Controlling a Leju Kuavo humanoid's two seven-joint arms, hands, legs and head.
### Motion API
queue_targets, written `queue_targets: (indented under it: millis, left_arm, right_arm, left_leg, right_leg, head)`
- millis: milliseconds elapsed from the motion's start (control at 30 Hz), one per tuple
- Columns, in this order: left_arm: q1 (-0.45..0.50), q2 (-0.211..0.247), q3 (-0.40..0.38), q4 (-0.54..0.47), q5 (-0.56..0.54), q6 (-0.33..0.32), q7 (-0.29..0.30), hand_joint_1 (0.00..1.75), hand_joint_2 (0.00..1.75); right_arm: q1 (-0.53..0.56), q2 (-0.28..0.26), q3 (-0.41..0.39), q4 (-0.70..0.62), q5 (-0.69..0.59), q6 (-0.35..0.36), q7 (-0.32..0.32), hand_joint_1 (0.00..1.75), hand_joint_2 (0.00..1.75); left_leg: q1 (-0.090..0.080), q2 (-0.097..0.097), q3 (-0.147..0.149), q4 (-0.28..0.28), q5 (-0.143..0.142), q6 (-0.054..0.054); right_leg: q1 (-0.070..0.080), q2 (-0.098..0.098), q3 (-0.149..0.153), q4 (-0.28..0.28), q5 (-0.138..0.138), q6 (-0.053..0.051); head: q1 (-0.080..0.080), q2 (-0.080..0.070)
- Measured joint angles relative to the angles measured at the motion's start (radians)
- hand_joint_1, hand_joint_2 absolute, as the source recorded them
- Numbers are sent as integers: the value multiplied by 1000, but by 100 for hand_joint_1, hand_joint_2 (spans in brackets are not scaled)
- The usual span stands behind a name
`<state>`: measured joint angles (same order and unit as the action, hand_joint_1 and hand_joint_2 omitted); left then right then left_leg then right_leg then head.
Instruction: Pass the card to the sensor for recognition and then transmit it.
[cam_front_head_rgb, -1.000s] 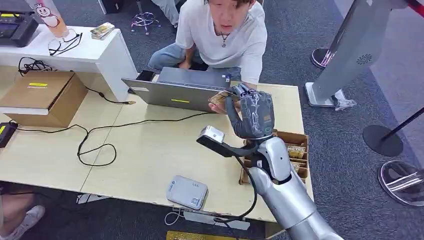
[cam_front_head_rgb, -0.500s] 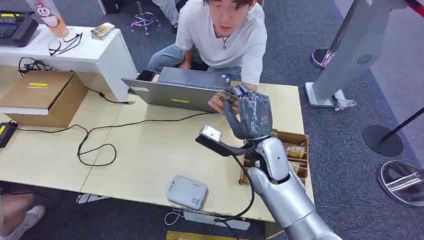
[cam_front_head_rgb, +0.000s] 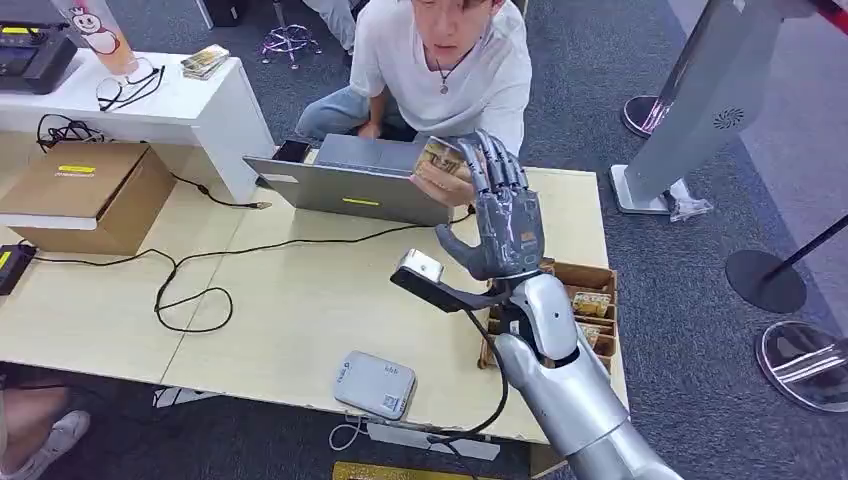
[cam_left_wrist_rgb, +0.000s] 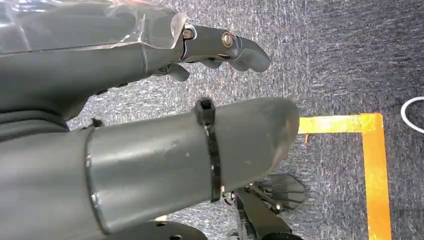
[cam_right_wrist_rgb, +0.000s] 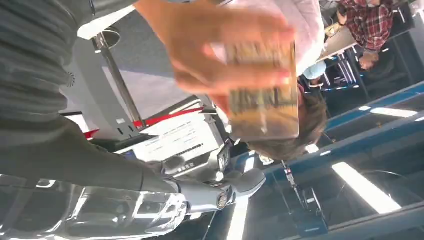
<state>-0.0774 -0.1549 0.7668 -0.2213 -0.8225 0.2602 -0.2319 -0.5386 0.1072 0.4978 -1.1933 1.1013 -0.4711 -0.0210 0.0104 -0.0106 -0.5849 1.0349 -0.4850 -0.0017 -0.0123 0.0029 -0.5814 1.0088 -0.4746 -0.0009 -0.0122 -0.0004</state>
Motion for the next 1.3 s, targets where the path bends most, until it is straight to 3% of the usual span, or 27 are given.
queue_targets:
  millis: [267,667,1300]
  left_arm:
    - [0,0,0,0,3,9,0,0,0]
    - [2,-1,0,0,9,9,-6,0,0]
    - [23,-1,0,0,18,10,-22,0,0]
  right_arm:
    - [0,2,0,0,8,2,0,0,175]
    - [28,-6,0,-63,-16,62,-24,0,175]
    - [156,-133,1,-274,-3,116,-35,0,175]
  left_leg:
    - [0,0,0,0,0,0]
    - [0,0,0,0,0,0]
    - [0,0,0,0,0,0]
  right_leg:
    - [0,0,0,0,0,0]
    - [0,0,0,0,0,0]
    - [0,0,0,0,0,0]
  head:
    - [0,0]
    - [0,0]
    - [0,0]
